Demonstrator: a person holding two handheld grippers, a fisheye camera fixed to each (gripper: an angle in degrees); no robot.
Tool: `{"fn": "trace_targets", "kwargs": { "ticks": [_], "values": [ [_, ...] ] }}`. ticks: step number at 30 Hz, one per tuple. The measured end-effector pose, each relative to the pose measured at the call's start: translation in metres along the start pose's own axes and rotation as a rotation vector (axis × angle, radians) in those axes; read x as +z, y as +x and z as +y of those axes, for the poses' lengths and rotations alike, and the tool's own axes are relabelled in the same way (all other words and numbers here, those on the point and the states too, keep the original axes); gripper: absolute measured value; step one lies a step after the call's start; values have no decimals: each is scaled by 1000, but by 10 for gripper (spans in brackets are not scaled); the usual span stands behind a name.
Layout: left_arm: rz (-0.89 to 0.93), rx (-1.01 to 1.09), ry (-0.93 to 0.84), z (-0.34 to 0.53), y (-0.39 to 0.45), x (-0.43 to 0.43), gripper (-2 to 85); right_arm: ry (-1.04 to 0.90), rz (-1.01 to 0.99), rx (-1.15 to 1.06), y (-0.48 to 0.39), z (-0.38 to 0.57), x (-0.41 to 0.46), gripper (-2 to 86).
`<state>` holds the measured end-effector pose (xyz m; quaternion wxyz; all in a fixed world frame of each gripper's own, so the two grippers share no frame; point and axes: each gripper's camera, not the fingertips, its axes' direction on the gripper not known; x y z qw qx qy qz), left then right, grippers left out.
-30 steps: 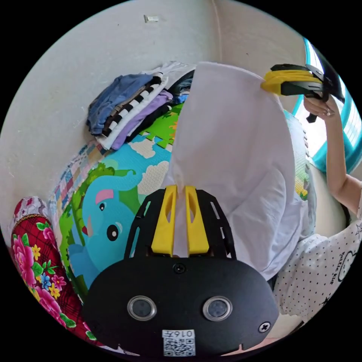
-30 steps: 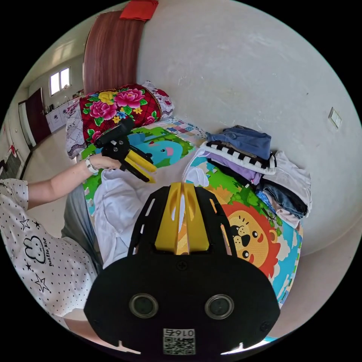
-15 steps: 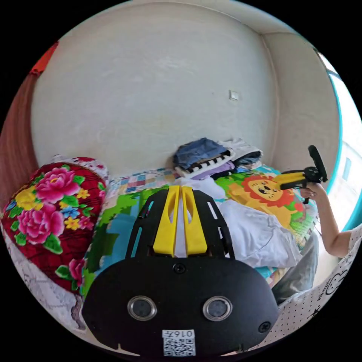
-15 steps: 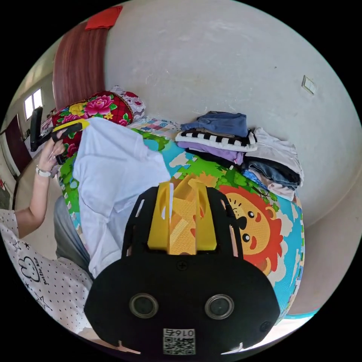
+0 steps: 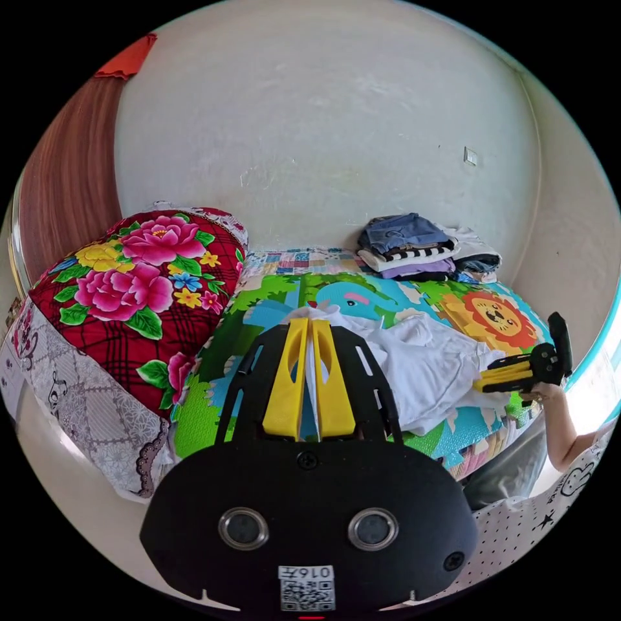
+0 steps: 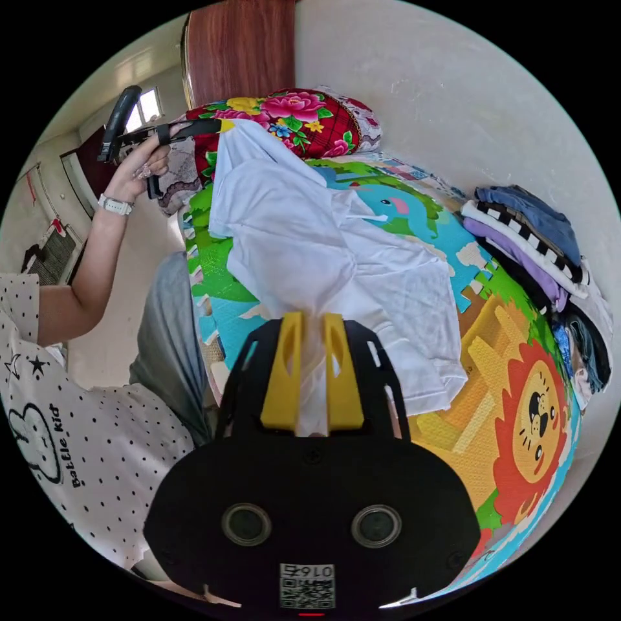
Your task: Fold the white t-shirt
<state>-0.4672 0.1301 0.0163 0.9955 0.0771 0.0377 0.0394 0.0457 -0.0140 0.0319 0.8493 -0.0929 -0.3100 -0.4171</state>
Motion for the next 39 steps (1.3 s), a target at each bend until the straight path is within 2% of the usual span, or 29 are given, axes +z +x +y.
{"fn": "trace_targets", "kwargs": {
  "ticks": [4, 7, 10, 12, 15, 17, 21, 23, 28, 31, 35, 39],
  "values": [
    [9, -7, -13, -15, -22, 4, -10, 145, 43, 54, 27, 15, -65, 11],
    [43, -12, 30, -37, -35, 4, -10, 240, 192, 151, 55, 31, -122, 5],
    [194, -16, 48, -73, -43, 20, -10, 347, 239, 238, 85, 43, -174, 3],
    [288, -27, -7, -120, -42, 52, -10, 393, 245, 280, 102, 42, -197, 2],
    [206, 16, -93, -192, -19, 93, -10, 315, 343, 345, 135, 15, -208, 2],
    [150, 25, -80, -235, -3, 100, -10, 304, 452, 376, 157, -13, -216, 1],
    [115, 58, 147, -302, 21, 47, -10, 445, 637, 400, 155, -33, -264, 0],
    [126, 102, 174, -310, 26, 32, -9, 485, 752, 336, 135, -32, -291, 1],
    [199, 180, 107, -269, 21, 63, -9, 451, 751, 206, 102, -2, -287, 1],
    [217, 180, -10, -211, 20, 127, -8, 287, 682, 148, 93, 24, -233, 2],
    [351, 65, -232, -129, 11, 231, 3, 54, 629, 171, 99, 66, -129, 8],
    [422, -49, -288, -92, -6, 271, 41, -99, 551, 277, 121, 93, -74, 20]
  ]
}}
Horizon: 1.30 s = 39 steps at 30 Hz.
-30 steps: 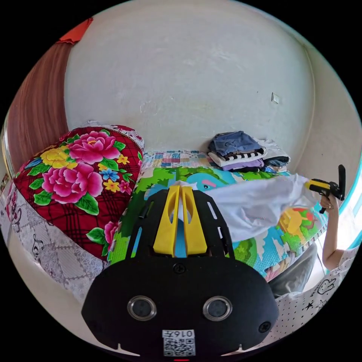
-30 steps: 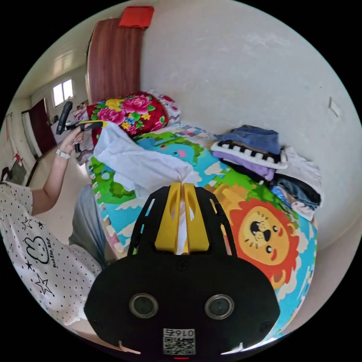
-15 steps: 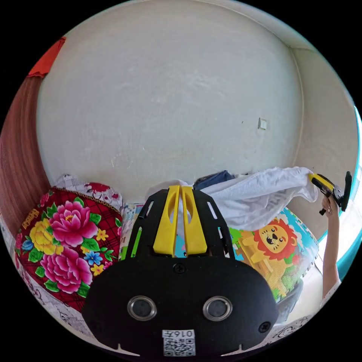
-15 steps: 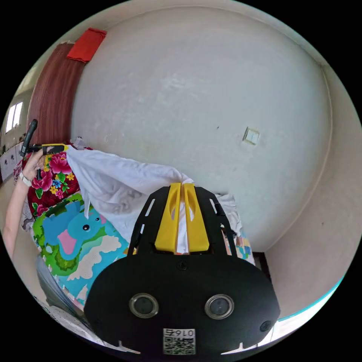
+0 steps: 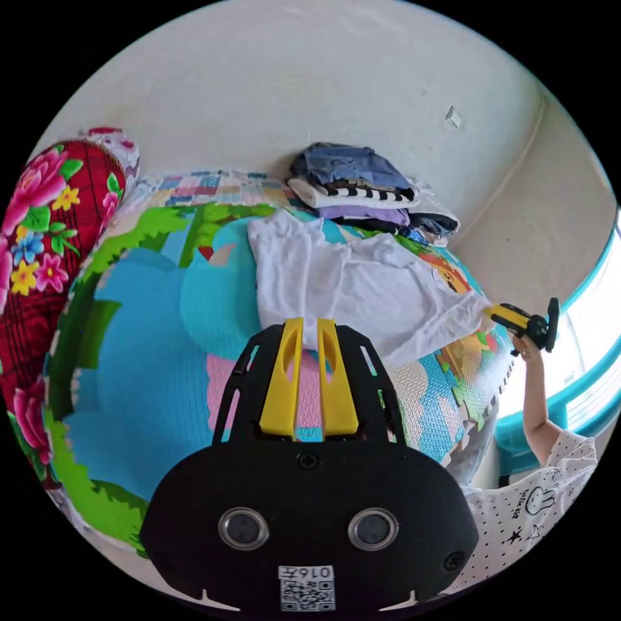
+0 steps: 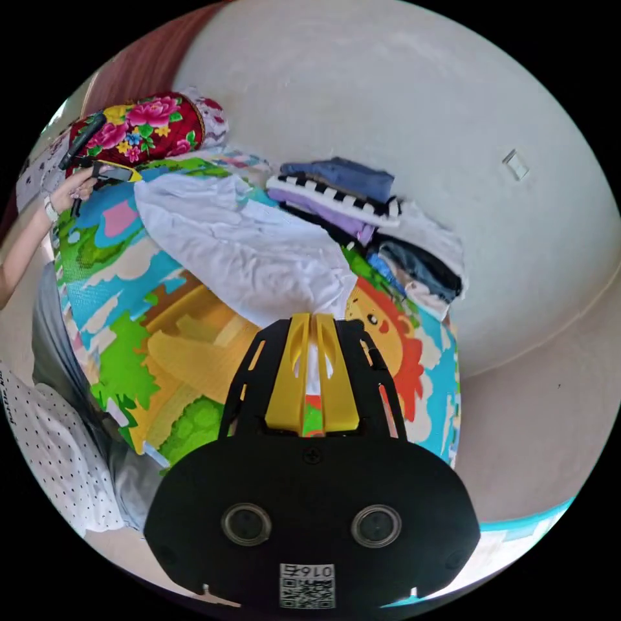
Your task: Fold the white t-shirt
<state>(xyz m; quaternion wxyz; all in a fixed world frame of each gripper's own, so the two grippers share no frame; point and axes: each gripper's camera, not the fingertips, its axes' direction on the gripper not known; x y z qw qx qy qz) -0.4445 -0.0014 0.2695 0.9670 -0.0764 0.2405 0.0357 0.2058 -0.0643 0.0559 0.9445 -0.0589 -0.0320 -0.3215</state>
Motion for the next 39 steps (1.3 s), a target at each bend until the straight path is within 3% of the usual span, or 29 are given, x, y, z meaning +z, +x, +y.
{"fn": "trace_targets", "kwargs": {
  "ticks": [5, 8, 11, 18, 20, 23, 32, 36, 39],
  "values": [
    [-84, -12, 21, -30, -13, 1, 77, 51, 12, 132, 22, 8, 3, 100],
    [-8, 3, -6, -68, -13, 15, 97, 103, -87, 134, 27, -2, 1, 119],
    [25, 82, -73, -100, 12, 46, 110, 126, -107, 129, 22, -14, 10, 130],
    [-147, 194, -274, -140, 56, 142, 100, 131, -133, 127, 13, -29, 35, 125],
    [-119, 183, -235, -139, 53, 137, 71, 107, -127, 142, 16, -35, 45, 117],
    [-53, 181, -120, -125, 45, 101, 2, 116, -111, 136, 20, -41, 54, 107],
    [-130, 72, 145, -1, -9, -26, -10, 79, -185, 53, 34, -110, 119, 106],
    [-81, -31, 155, 66, -48, -57, -10, 6, -162, 78, 56, -141, 161, 108],
    [-83, -67, 114, 97, -63, -56, -10, -56, -254, 109, 84, -166, 196, 110]
  ]
}}
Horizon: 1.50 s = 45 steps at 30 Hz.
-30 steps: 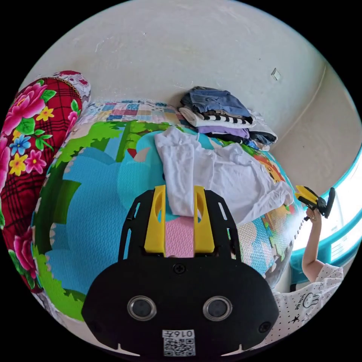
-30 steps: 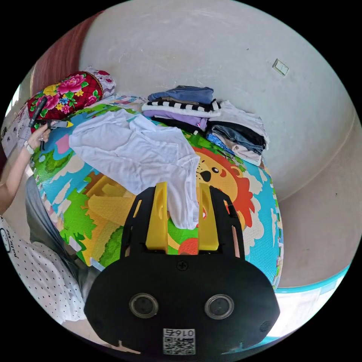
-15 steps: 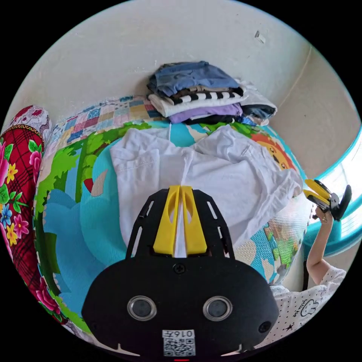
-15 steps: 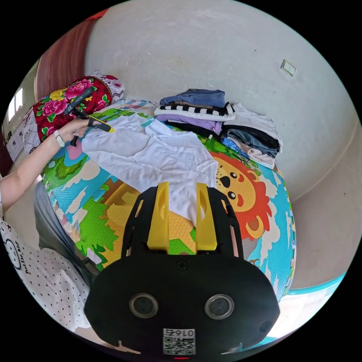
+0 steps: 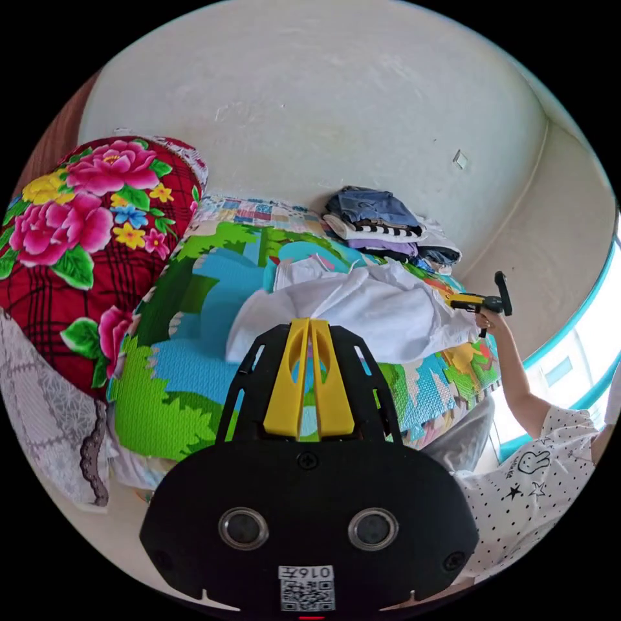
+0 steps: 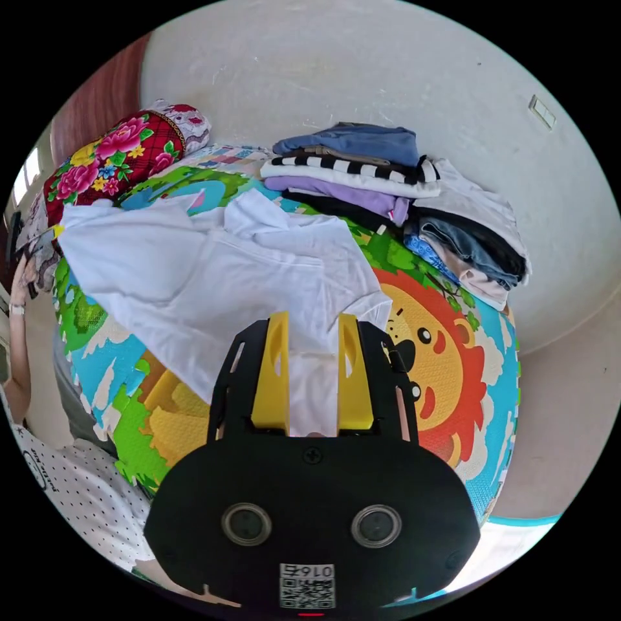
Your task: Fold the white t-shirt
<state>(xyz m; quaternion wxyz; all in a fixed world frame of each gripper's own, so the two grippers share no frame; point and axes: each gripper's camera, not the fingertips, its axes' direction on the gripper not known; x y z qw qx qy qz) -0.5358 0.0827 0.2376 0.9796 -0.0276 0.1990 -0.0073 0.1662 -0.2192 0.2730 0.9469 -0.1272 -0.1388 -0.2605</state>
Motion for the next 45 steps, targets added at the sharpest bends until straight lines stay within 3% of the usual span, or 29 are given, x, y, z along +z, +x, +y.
{"fn": "trace_targets", "kwargs": {
  "ticks": [6, 10, 13, 17, 22, 26, 33, 35, 45],
  "values": [
    [-1, -1, -18, 37, -2, 5, -10, -122, -309, -40, 23, -60, 48, 109],
    [-3, 11, -17, 55, -1, 2, -10, -221, -129, -137, 11, -79, 74, 89],
    [-1, 11, -10, 68, -5, -2, -10, -200, -143, -180, 13, -81, 73, 23],
    [8, 8, -3, 79, -13, -6, -10, -105, -184, -154, 32, -75, 48, 5],
    [-5, 10, -8, 96, -17, -6, -10, -101, -175, -176, 34, -71, 38, 20],
    [-2, 0, -10, 114, -23, -8, -10, -77, -183, -194, 26, -74, 42, 94],
    [3, -6, -1, 139, -32, -17, -10, -141, -163, -181, 15, -81, 61, 72],
    [-4, 0, -8, 143, -33, -19, -10, -82, -170, -181, 16, -70, 45, 20],
    [29, 50, -6, 180, -29, -52, -10, 96, -212, -266, 23, 48, -101, 0]
  ]
}}
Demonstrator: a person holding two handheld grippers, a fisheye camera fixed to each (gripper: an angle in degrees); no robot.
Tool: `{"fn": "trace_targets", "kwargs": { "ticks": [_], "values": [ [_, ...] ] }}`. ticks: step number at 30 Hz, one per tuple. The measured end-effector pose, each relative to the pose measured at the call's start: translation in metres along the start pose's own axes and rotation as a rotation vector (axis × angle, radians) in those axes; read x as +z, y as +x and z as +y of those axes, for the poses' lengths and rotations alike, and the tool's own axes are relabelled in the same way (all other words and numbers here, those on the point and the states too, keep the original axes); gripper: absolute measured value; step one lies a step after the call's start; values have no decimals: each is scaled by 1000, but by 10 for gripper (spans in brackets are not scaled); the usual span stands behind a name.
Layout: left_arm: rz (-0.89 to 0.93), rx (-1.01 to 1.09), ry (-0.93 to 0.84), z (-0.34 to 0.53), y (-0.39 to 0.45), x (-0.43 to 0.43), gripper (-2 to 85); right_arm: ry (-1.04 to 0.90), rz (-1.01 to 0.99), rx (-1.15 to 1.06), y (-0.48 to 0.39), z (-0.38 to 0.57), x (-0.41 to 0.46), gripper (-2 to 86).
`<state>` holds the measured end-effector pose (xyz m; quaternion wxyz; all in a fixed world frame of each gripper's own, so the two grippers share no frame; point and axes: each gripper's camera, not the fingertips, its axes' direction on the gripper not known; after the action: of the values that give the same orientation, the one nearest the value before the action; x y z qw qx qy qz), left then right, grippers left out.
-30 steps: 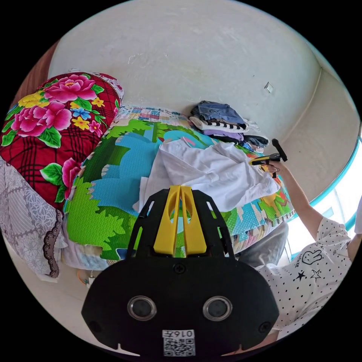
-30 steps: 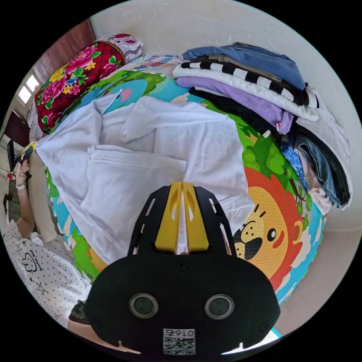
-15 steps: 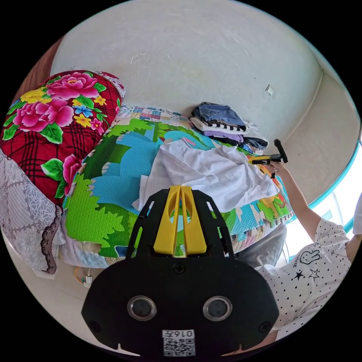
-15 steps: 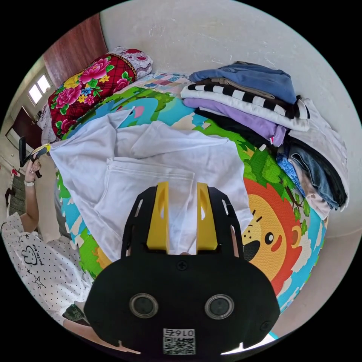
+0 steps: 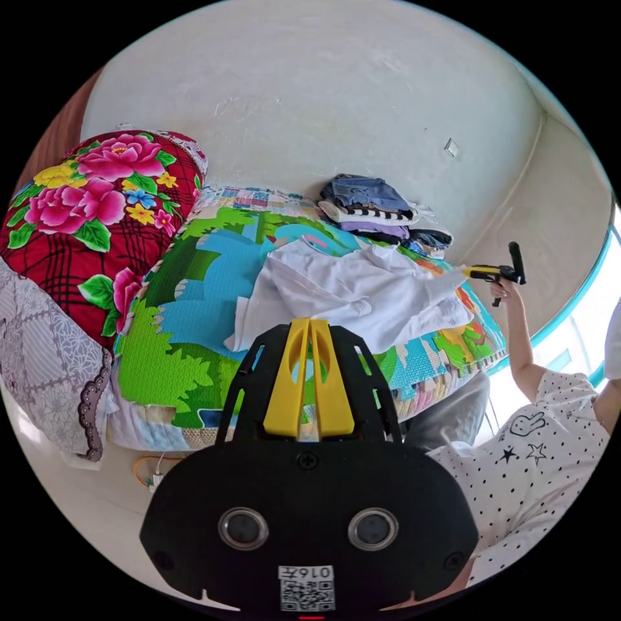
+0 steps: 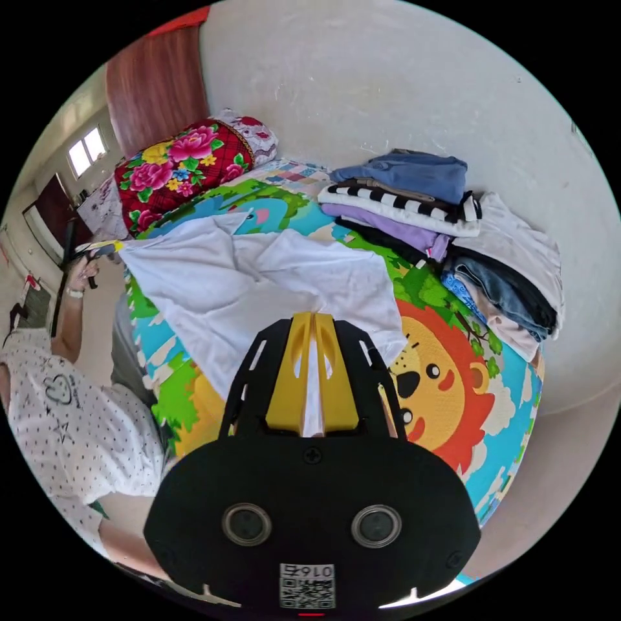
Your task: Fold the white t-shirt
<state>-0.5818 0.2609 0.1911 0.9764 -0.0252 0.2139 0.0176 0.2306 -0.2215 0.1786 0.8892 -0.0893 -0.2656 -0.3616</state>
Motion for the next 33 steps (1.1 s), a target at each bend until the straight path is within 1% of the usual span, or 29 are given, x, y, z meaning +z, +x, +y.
{"fn": "trace_targets", "kwargs": {
  "ticks": [4, 6, 8, 11, 12, 13, 14, 15, 16, 17, 18, 19, 20, 21, 22, 23, 25, 28, 31, 33],
  "values": [
    [24, 50, 63, 6, 12, -34, -10, 159, 45, -28, -46, 74, -91, -1],
    [36, 109, 89, -9, 18, -43, -10, 191, 92, -37, -61, 97, -124, -1],
    [82, 129, 42, -35, 13, -33, -10, 140, 163, 6, -64, 105, -144, -1],
    [115, 126, -62, -92, 4, 7, -10, 4, 182, 60, -50, 88, -129, -1],
    [90, 144, -107, -120, 6, 25, -10, -23, 193, 73, -46, 82, -124, -2],
    [66, 150, -125, -136, 8, 32, -10, -62, 238, 109, -37, 70, -114, -2],
    [3, 155, -131, -167, 15, 43, -10, -79, 314, 150, -28, 56, -109, -2],
    [-55, 162, -96, -199, 26, 46, -10, -73, 356, 180, -24, 49, -110, -2],
    [-94, 168, -70, -215, 33, 43, -10, -23, 434, 226, -20, 35, -120, -2],
    [-160, 173, -2, -247, 48, 31, -10, 62, 521, 255, -19, 22, -140, -2],
    [-209, 188, 107, -275, 66, 6, -10, 115, 554, 285, -19, 16, -154, -2],
    [-225, 191, 163, -286, 75, -10, -10, 228, 612, 336, -23, 6, -188, -2],
    [-220, 197, 278, -305, 94, -46, -10, 368, 694, 393, -33, 3, -229, -2],
    [-195, 212, 393, -314, 110, -84, -10, 436, 728, 411, -40, 4, -250, -2],
    [-177, 226, 439, -317, 117, -102, -10, 568, 780, 404, -59, 8, -289, -3],
    [-152, 250, 494, -320, 129, -131, -10, 660, 837, 383, -82, 15, -321, -3],
    [-107, 286, 480, -321, 138, -156, -10, 707, 933, 343, -115, 26, -355, -3],
    [-106, 327, 434, -299, 136, -164, -10, 658, 980, 250, -158, 51, -377, -3],
    [-113, 368, 331, -250, 119, -135, -10, 567, 881, 164, -189, 92, -369, -3],
    [-68, 371, 221, -197, 96, -93, -10, 473, 802, 120, -204, 122, -350, -3]
  ]
}}
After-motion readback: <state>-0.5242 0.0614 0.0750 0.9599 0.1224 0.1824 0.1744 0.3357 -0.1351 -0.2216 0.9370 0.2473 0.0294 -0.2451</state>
